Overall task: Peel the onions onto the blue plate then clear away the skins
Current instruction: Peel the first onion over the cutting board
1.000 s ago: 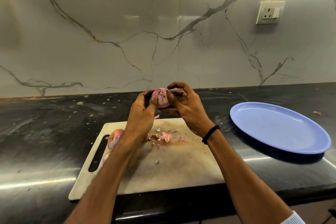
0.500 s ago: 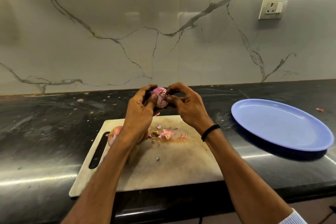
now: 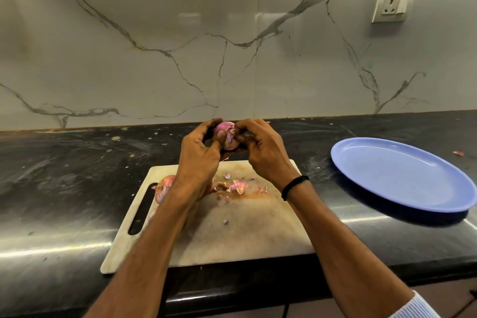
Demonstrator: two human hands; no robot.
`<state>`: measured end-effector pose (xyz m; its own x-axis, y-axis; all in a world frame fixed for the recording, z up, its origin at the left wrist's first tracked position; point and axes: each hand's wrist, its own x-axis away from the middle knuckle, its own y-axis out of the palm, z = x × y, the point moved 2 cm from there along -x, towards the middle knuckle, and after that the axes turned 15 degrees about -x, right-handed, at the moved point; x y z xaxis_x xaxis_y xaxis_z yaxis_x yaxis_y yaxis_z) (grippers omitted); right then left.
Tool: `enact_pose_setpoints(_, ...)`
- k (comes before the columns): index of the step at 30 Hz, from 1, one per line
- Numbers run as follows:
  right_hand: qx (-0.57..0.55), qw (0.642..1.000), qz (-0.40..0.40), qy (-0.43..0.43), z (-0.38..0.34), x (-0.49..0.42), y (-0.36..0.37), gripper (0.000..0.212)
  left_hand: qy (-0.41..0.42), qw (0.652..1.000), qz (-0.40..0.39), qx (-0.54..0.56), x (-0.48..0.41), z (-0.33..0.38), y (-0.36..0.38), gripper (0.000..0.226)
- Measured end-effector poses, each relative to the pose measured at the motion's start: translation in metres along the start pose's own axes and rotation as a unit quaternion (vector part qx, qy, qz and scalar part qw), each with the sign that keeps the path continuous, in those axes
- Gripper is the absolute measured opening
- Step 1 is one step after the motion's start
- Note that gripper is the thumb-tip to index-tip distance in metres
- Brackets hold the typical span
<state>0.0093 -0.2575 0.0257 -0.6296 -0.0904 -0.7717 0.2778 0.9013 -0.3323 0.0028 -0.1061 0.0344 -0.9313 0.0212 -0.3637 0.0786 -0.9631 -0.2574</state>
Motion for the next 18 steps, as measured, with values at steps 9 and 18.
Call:
enact_pose_setpoints(9, -0.06, 0.997, 0.045, 0.034, 0.0006, -0.0026, 0.0003, 0.011, -0.051, 0.995, 0.052, 0.068, -0.0027, 0.0007, 0.0021, 0.033)
enact_pose_setpoints(18, -0.147, 0.981, 0.096, 0.079, -0.0015, -0.0048, -0.0009, 0.017, -0.026, 0.997, 0.05, 0.053, -0.0004, 0.0024, 0.0039, 0.033)
